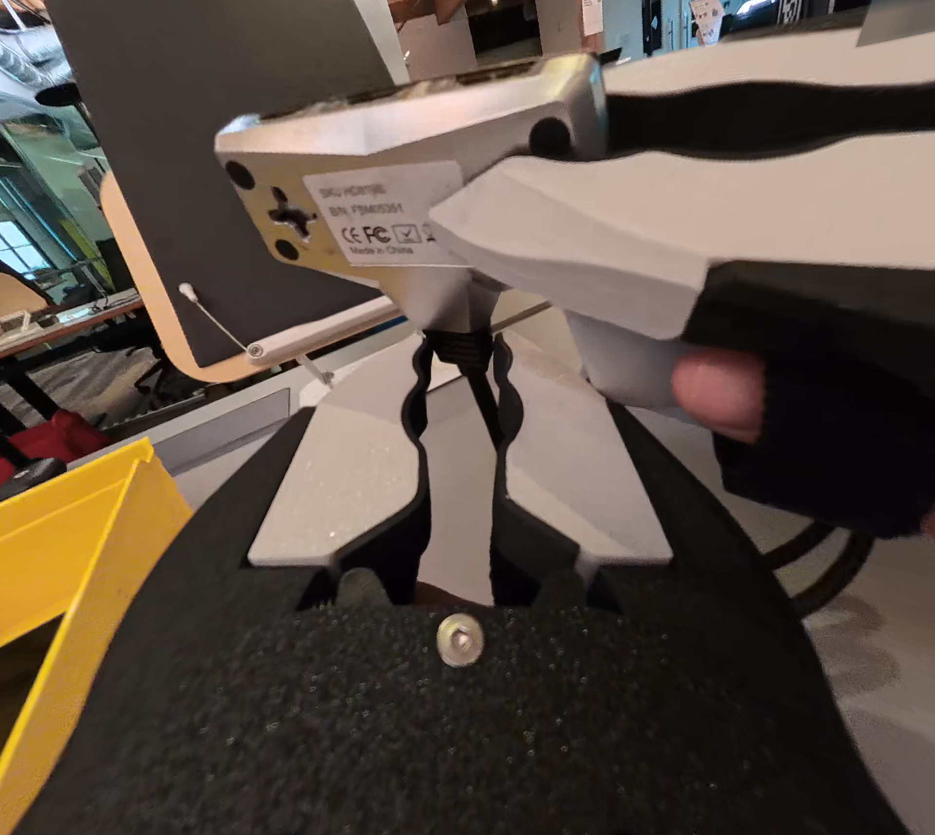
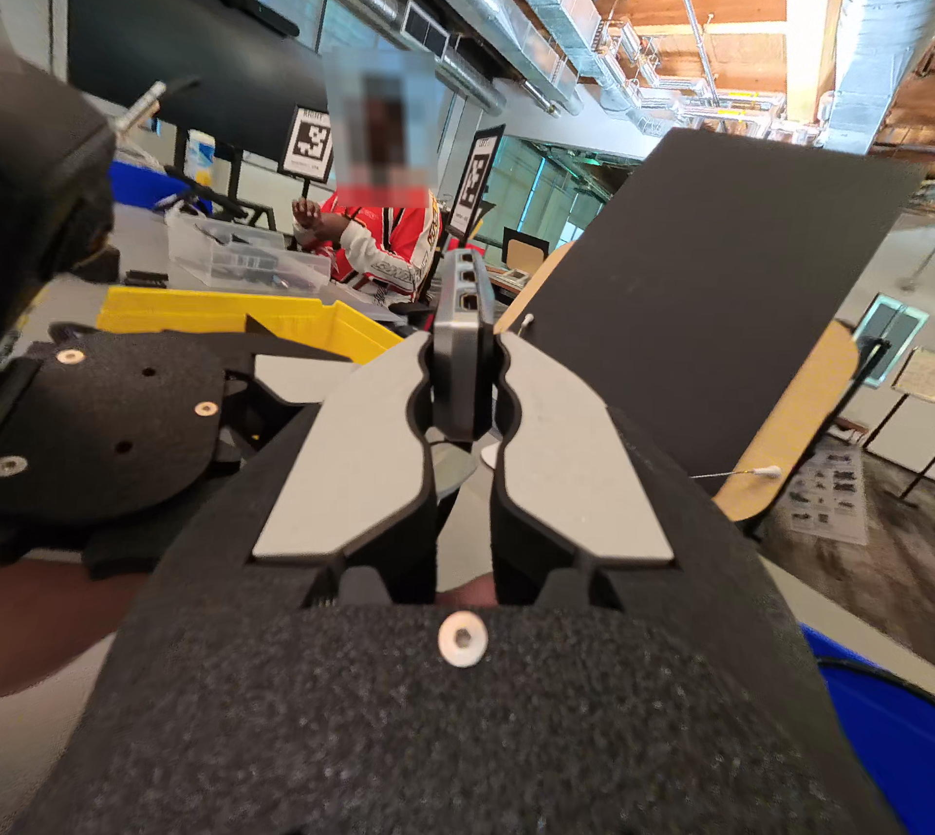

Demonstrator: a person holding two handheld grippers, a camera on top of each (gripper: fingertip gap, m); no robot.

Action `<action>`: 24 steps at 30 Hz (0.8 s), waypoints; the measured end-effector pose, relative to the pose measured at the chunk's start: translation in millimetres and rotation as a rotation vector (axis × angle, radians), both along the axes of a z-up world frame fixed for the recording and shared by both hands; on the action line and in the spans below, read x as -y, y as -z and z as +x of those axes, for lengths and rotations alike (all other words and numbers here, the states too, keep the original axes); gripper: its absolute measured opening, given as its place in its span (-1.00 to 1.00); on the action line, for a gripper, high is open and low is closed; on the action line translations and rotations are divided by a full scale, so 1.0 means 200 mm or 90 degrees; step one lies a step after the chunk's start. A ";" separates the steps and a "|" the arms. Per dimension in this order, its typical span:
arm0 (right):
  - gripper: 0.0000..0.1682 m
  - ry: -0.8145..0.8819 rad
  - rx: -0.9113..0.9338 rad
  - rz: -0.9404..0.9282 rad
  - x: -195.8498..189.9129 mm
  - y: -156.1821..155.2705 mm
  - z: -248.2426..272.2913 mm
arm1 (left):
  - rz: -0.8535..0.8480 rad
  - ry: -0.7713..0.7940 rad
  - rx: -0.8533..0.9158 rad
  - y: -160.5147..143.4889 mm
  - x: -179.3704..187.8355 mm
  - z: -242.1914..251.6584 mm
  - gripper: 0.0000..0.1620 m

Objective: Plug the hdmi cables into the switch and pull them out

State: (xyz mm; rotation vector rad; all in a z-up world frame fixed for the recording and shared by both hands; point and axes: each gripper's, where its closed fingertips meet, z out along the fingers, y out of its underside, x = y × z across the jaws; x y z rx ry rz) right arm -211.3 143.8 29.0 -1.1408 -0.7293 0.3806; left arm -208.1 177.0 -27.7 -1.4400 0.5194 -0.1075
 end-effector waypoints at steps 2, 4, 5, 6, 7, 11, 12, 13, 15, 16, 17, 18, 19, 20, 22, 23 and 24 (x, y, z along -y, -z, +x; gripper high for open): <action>-0.77 -0.010 0.034 0.029 0.00 0.02 -0.03 | 0.003 0.009 0.005 0.02 -0.01 -0.01 -0.72; -0.77 -0.007 0.093 0.068 -0.01 0.05 -0.06 | -0.008 0.005 -0.015 0.06 -0.02 -0.03 -0.73; -0.77 -0.010 0.127 0.089 -0.02 0.06 -0.08 | -0.016 0.008 -0.026 0.08 -0.01 -0.05 -0.82; -0.76 -0.007 0.157 0.108 -0.04 0.07 -0.10 | -0.023 0.007 -0.026 0.09 0.01 -0.08 -0.92; -0.77 -0.007 0.180 0.125 -0.06 0.07 -0.10 | -0.039 0.009 -0.023 0.11 0.04 -0.12 -0.89; -0.77 -0.064 0.281 0.207 -0.12 0.06 -0.14 | -0.178 0.056 0.001 0.23 0.27 -0.29 -0.83; -0.77 -0.072 0.327 0.235 -0.13 0.09 -0.16 | -0.216 0.067 0.009 0.27 0.34 -0.34 -0.81; -0.77 -0.080 0.371 0.252 -0.15 0.14 -0.18 | -0.243 0.061 0.023 0.32 0.40 -0.40 -0.79; -0.77 -0.115 0.413 0.246 -0.17 0.28 -0.23 | -0.276 0.049 0.047 0.40 0.51 -0.52 -0.80; -0.77 -0.125 0.417 0.239 -0.18 0.36 -0.26 | -0.290 0.036 0.051 0.45 0.56 -0.58 -0.80; -0.76 -0.134 0.424 0.238 -0.18 0.45 -0.27 | -0.303 0.018 0.051 0.49 0.59 -0.63 -0.80; -0.76 -0.130 0.430 0.245 -0.19 0.53 -0.29 | -0.314 0.004 0.050 0.53 0.62 -0.68 -0.80; -0.76 -0.128 0.434 0.252 -0.19 0.61 -0.29 | -0.325 -0.005 0.047 0.57 0.64 -0.72 -0.80; -0.77 -0.131 0.434 0.248 -0.19 0.69 -0.30 | -0.341 -0.009 0.039 0.60 0.66 -0.74 -0.80; -0.76 -0.141 0.400 0.221 -0.18 0.82 -0.29 | -0.369 -0.007 0.030 0.65 0.66 -0.78 -0.79; -0.77 -0.141 0.408 0.234 -0.19 0.87 -0.27 | -0.385 0.006 0.029 0.67 0.67 -0.78 -0.79; -0.76 -0.135 0.456 0.267 -0.17 0.89 -0.27 | -0.404 0.012 0.028 0.69 0.67 -0.79 -0.78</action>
